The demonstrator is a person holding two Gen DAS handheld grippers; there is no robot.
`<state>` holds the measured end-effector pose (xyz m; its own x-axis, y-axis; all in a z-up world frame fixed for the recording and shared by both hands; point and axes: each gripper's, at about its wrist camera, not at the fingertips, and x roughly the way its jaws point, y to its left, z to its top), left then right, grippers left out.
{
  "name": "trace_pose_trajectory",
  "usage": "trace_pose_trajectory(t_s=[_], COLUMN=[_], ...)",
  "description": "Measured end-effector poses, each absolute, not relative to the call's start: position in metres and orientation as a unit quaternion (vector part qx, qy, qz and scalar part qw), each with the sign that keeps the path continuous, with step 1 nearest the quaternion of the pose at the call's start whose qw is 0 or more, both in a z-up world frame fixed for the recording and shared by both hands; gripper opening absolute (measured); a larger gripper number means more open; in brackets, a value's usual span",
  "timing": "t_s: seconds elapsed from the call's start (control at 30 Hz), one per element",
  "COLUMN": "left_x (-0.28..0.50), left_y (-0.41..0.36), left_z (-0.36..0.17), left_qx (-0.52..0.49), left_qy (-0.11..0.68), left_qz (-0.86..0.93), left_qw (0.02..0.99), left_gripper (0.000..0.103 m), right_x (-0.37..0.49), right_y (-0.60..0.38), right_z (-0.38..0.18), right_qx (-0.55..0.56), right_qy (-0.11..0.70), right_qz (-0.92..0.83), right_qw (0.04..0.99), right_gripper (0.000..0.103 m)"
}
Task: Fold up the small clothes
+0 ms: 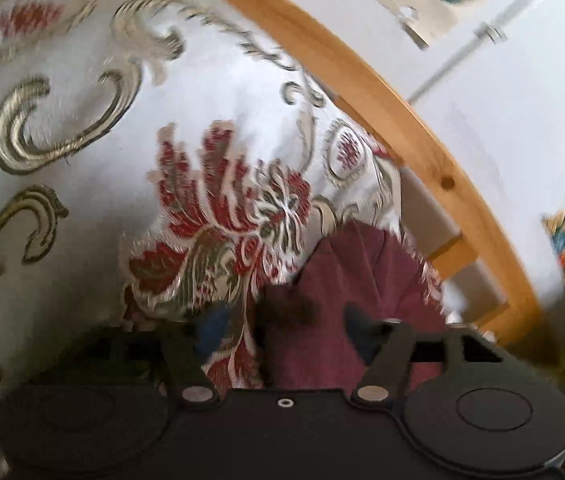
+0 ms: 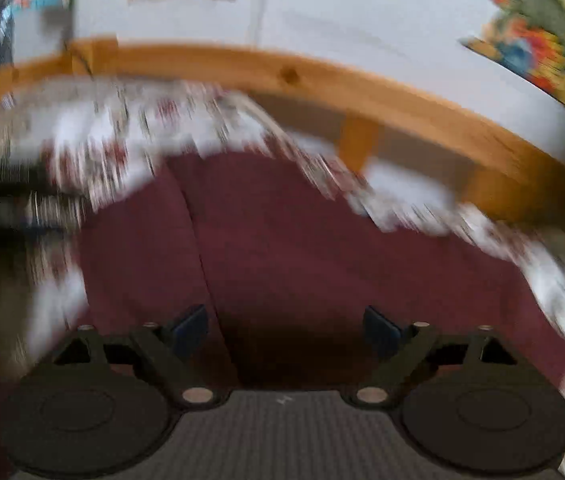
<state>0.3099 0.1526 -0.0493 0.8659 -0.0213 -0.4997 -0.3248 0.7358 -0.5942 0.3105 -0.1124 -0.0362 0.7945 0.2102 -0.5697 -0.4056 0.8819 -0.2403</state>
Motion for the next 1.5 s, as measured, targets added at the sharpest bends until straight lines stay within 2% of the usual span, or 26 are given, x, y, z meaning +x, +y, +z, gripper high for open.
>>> trace_pose_trajectory(t_s=[0.17,0.33,0.53,0.6,0.77,0.97,1.23,1.5], left_x=[0.287,0.265,0.252,0.244,0.207,0.16,0.111,0.106], left_y=[0.109,0.07,0.062,0.065,0.07,0.061,0.02,0.0], left_z=[-0.045,-0.055,-0.057,-0.052,-0.027,0.001,-0.004,-0.028], left_qx=[-0.276,-0.196,-0.17,-0.174,-0.169,-0.113,0.132,0.184], left_qy=[0.28,0.318,0.339,0.339,0.327,0.36,0.405,0.437], left_qz=[0.034,-0.028,-0.046,-0.047,-0.037,-0.096,-0.162,-0.172], left_qw=[0.919,0.927,0.924,0.923,0.929,0.921,0.89,0.863], left_gripper=[0.084,0.085,0.089,0.096,0.102,0.102,0.102,0.102], right_x=[0.248,0.222,0.189,0.173,0.134,0.092,0.071,0.094], right_y=[-0.15,-0.174,-0.217,-0.225,-0.241,-0.235,-0.195,-0.176], right_z=[-0.081,-0.106,-0.091,-0.083,-0.068,-0.066,-0.081,-0.116], right_qx=[-0.182,-0.207,-0.154,-0.144,-0.13,-0.155,-0.253,-0.303], right_qy=[0.306,0.311,0.334,0.327,0.319,0.311,0.314,0.368], right_qz=[0.148,0.069,0.047,0.053,0.071,0.117,0.186,0.132], right_qw=[0.923,0.925,0.929,0.932,0.936,0.931,0.896,0.869], right_gripper=[0.095,0.097,0.102,0.103,0.103,0.103,0.103,0.103])
